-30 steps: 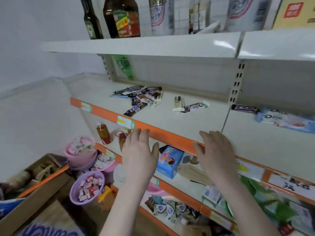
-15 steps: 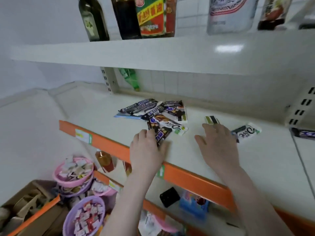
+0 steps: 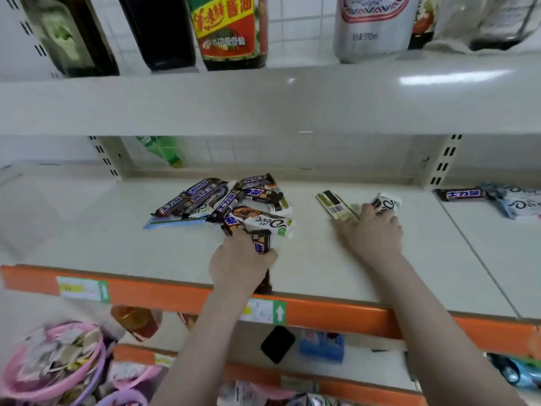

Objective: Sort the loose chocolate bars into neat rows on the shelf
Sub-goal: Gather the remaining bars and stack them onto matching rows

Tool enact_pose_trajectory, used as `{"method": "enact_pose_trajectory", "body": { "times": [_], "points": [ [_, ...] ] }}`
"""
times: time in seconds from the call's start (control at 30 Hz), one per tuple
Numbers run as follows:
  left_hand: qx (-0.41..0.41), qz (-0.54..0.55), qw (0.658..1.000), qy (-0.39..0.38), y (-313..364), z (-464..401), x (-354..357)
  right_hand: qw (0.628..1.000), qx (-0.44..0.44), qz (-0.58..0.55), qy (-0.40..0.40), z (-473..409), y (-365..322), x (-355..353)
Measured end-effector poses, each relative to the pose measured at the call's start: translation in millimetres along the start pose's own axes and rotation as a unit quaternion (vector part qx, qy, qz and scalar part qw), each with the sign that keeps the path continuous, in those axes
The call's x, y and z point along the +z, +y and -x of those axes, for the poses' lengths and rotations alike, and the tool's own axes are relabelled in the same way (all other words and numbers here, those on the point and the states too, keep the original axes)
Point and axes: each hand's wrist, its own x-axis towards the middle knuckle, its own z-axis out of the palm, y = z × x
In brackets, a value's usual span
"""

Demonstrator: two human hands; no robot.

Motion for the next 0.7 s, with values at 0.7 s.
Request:
{"method": "enact_pose_trajectory", "body": {
  "times": [0.7],
  "points": [
    [-0.079, 0.218, 0.971, 0.063, 33, -45, 24, 0.992, 0.047, -0.078, -0.086, -39, -28, -14]
  ]
}}
